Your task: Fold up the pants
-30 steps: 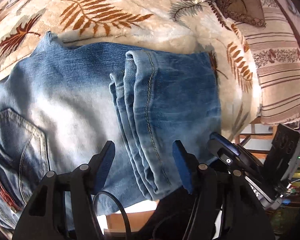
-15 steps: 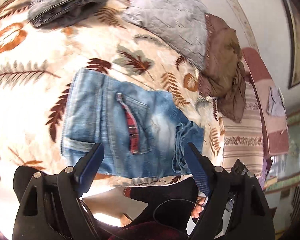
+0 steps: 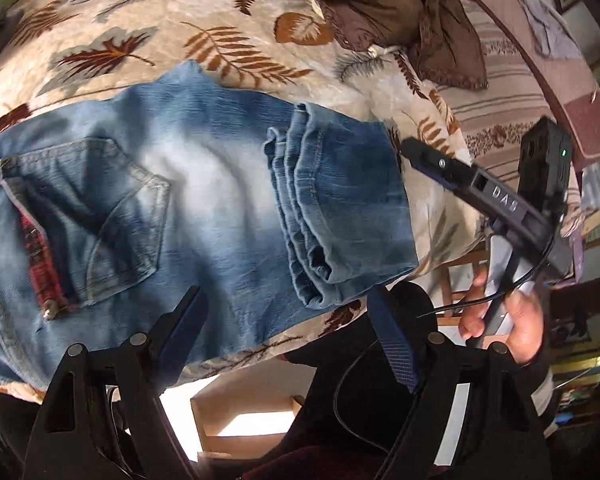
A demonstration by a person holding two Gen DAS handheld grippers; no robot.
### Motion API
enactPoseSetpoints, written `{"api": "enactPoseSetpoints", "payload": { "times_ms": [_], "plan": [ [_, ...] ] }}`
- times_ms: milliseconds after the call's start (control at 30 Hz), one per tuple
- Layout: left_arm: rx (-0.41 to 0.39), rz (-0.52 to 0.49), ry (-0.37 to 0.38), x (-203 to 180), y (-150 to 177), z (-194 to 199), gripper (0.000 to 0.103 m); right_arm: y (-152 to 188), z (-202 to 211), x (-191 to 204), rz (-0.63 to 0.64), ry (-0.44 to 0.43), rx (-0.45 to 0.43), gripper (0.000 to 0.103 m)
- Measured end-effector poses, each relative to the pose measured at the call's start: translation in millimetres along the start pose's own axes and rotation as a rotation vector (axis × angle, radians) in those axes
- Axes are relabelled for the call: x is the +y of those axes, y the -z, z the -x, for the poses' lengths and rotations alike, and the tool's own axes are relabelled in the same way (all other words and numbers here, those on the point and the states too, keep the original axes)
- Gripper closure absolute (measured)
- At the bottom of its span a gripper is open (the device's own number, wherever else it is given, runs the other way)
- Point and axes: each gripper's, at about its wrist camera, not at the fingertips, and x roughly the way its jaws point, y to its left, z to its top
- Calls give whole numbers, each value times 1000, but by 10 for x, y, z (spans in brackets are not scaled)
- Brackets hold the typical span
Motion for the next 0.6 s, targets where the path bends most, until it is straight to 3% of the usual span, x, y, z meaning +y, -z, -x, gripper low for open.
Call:
{"api": "enactPoseSetpoints", "payload": {
  "times_ms": [100, 167, 200, 233, 300, 367, 433, 500, 600],
  "plan": [
    [11, -22, -27, -175, -71, -290, 21, -161, -71, -22, 45, -49, -9, 52],
    [84, 7, -40, -157, -68, -578, 21, -218, -221, -8, 64, -75, 3, 56],
    [127, 30, -44, -113, -44, -723, 22, -226, -341, -22, 60, -71, 27, 56],
    [100, 21, -57, -113, -13, -748, 22, -216, -496, -43, 55, -67, 70, 59],
    [68, -34, -84, -205, 43, -693, 21, -130, -790, -66, 71, -3, 143, 61],
    [70, -66, -96, -233, 75, -688, 21, -74, -803, 16, 133, 22, 89, 59],
    [64, -53, -76, -210, 95, -624, 21, -62, -789, 111, 169, 65, 88, 59],
    [58, -36, -46, -166, 107, -501, 21, -55, -715, 154, 167, 51, 77, 58],
    [-42, -17, -67, -2, 145, -119, 21, -17, -550, 237, 152, 14, 54, 57]
  ]
}}
